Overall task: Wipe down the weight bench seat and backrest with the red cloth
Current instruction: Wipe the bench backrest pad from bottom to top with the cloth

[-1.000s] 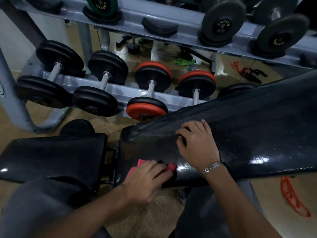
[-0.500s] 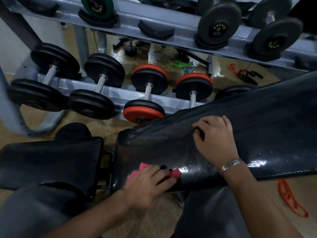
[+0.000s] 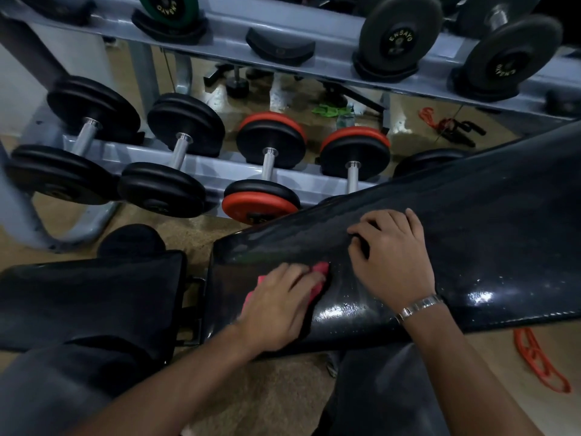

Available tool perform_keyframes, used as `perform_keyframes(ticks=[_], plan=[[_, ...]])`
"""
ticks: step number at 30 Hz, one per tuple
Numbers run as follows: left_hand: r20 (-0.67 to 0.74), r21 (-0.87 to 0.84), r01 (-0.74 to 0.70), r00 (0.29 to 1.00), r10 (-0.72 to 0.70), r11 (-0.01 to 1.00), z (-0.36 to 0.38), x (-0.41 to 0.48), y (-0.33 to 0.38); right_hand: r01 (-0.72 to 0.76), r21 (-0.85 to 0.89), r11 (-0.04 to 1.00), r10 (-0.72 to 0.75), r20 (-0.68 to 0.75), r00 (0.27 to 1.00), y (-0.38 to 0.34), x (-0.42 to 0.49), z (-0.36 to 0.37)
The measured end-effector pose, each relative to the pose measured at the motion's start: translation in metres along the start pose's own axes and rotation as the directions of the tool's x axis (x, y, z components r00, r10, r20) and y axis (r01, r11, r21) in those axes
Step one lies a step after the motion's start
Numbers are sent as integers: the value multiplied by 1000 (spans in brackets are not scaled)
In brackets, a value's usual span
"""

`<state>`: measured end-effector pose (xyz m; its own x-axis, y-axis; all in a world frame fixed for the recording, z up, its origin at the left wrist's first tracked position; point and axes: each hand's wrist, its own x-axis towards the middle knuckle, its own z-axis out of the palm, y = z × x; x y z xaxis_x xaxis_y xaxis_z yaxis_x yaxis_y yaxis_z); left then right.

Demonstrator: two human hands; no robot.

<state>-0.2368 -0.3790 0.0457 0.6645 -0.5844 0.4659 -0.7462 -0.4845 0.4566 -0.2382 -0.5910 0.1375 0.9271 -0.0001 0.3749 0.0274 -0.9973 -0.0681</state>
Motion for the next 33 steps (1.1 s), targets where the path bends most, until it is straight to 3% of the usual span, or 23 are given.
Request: perform_keyframes(ticks=[1,3,5,6,7,8,9,12,14,16,18,20,22,24,26,28,31,33], plan=[[-12,-2,51,999,-51,999,0,3,-12,1,-1,1000,-1,-8,1000,0,0,0],[-111,26,371,924,-366,928,4,26,-31,5,-3,1000,-5,-14,1000,0,0,2],[-183,-38,679,717,-673,733,10,60,-48,-1,-3,1000,1,-11,1000,-1,0,2],[-172,-67,759,630,-757,647,12,76,-53,-5,-4,1000,5,-10,1000,-1,0,2],[-163,-74,788,595,-787,611,13,87,-51,-7,-6,1000,7,-10,1000,-1,0,2],[-169,-64,769,620,-766,636,15,92,-47,-8,-10,1000,7,-10,1000,-1,-1,2],[-176,-59,704,691,-701,708,16,91,-39,-7,-15,1000,7,-10,1000,0,-1,2],[-114,-135,370,916,-385,919,9,65,-23,-2,-20,1000,1,-11,1000,1,0,2],[-54,-164,277,956,-289,947,1,53,-37,2,-22,1000,-2,-9,1000,0,0,2],[-97,-90,373,920,-380,924,4,60,-55,-1,-29,1000,1,-11,1000,0,1,2],[-131,-46,594,793,-595,803,10,85,-66,-2,-29,1000,2,-4,1000,0,1,3],[-67,-27,717,694,-717,697,14,113,-70,-6,-26,1000,6,4,1000,0,1,2],[-44,-59,680,729,-683,731,16,121,-68,-10,-20,1000,10,10,1000,0,0,1],[-85,-142,512,846,-526,847,14,106,-61,-14,-12,1000,14,16,1000,-1,-1,0],[-131,-188,356,915,-382,915,11,83,-58,-17,-8,1000,18,29,999,-2,0,0],[-122,-113,396,905,-408,911,13,80,-74,-22,-7,1000,22,37,999,-1,1,0],[-48,70,645,764,-643,761,20,107,-90,-20,-9,1000,21,34,999,1,0,0],[-50,30,647,762,-646,762,23,119,-78,-23,-8,1000,23,29,999,0,-1,0]])
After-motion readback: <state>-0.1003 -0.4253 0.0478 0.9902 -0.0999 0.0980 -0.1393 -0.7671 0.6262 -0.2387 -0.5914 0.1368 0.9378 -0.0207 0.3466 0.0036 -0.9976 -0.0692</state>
